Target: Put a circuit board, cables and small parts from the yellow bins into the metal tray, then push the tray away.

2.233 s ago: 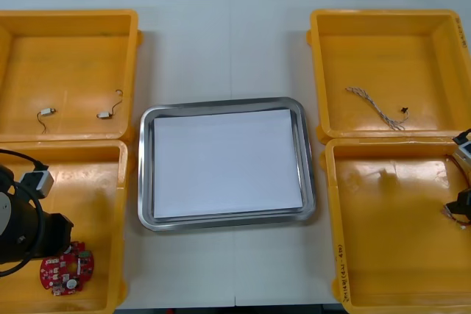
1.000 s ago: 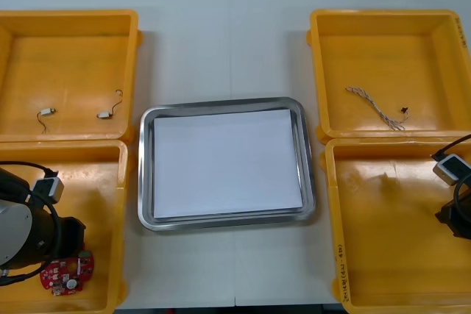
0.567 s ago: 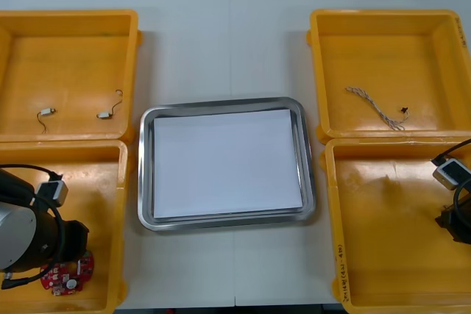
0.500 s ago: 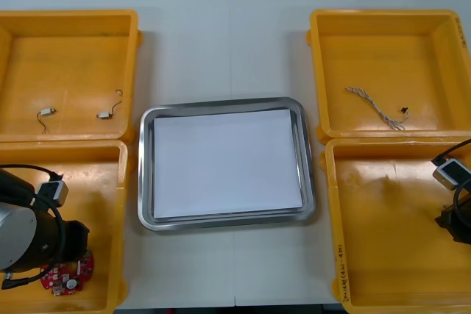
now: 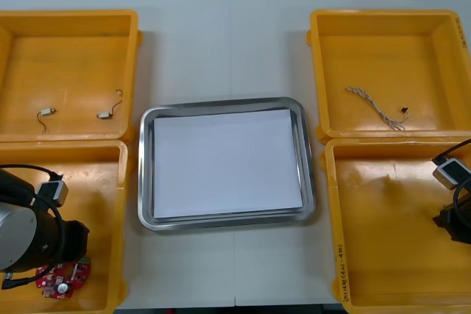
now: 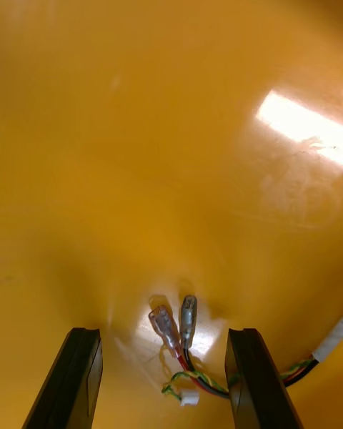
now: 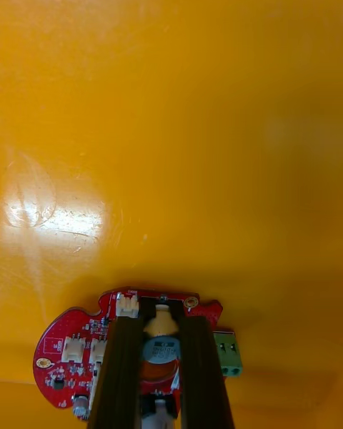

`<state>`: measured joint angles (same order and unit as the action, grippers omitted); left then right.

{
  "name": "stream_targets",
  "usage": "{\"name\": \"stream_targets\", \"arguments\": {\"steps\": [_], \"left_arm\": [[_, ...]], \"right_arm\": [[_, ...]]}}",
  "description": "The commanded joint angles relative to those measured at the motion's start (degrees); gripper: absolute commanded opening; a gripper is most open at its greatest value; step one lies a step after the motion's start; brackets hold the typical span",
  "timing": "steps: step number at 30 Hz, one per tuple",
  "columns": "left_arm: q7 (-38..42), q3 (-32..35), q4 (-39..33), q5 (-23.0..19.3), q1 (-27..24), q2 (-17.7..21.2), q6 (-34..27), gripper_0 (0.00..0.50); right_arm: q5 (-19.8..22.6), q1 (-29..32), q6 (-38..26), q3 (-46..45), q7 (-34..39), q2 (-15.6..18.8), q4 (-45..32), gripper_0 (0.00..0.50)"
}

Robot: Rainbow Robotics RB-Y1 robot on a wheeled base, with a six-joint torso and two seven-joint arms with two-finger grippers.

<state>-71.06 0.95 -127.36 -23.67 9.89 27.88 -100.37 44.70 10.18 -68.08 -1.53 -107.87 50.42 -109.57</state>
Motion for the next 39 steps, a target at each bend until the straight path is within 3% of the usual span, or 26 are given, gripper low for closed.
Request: {"name": "stream_targets", "arguments": {"steps": [1, 3, 13, 14, 15, 16, 18, 20, 29, 39], "left_arm": [[2.95, -0.95, -0.52, 0.82, 1.89, -0.9, 0.52, 0.034], [2.95, -0.86, -0.61, 0.9, 1.71, -0.81, 0.52, 0.001], [2.68, 0.98, -2.89, 0.9, 1.1, -0.81, -0.62, 0.0], [2.6, 1.33, -3.51, 0.9, 1.01, -0.81, -0.79, 0.0], [2.6, 1.6, -3.86, 0.82, 0.92, -0.81, -0.88, 0.0], [2.42, 2.04, -4.39, 0.73, 0.75, -0.81, -1.23, 0.0], [2.24, 2.74, -5.27, 0.73, 0.31, -0.81, -1.67, 0.0], [1.89, 3.27, -5.71, 0.82, -0.13, -0.72, -2.02, 0.0], [1.54, 5.73, -5.27, -0.41, -4.7, 0.77, -3.87, 0.0], [1.89, 7.4, -4.21, -1.91, -7.43, 1.04, -5.36, 0.01]], "right_arm": [[2.76, 0.63, 1.9, 0.56, 0.29, 2.31, 3.05, 0.5], [2.5, 0.63, 1.98, 0.56, 0.03, 2.31, 3.05, 0.5], [3.11, 0.1, 3.04, 0.65, -0.59, 2.31, 4.98, 0.5], [3.11, 0.1, 3.13, 0.65, -0.76, 2.31, 5.07, 0.387], [3.11, 0.01, 3.13, 0.65, -0.67, 2.31, 5.16, 0.322], [3.11, -0.08, 3.13, 0.65, -0.76, 2.31, 5.24, 0.182], [3.29, -0.16, 3.13, 0.65, -0.76, 2.31, 5.24, 0.057], [3.46, -0.34, 3.13, 0.65, -0.76, 2.31, 5.24, 0.0], [4.61, -2.45, -0.65, 0.03, -0.23, 2.31, 4.81, 0.0], [6.36, -6.67, -14.71, -2.87, 5.04, 2.31, -2.05, 0.0]]}}
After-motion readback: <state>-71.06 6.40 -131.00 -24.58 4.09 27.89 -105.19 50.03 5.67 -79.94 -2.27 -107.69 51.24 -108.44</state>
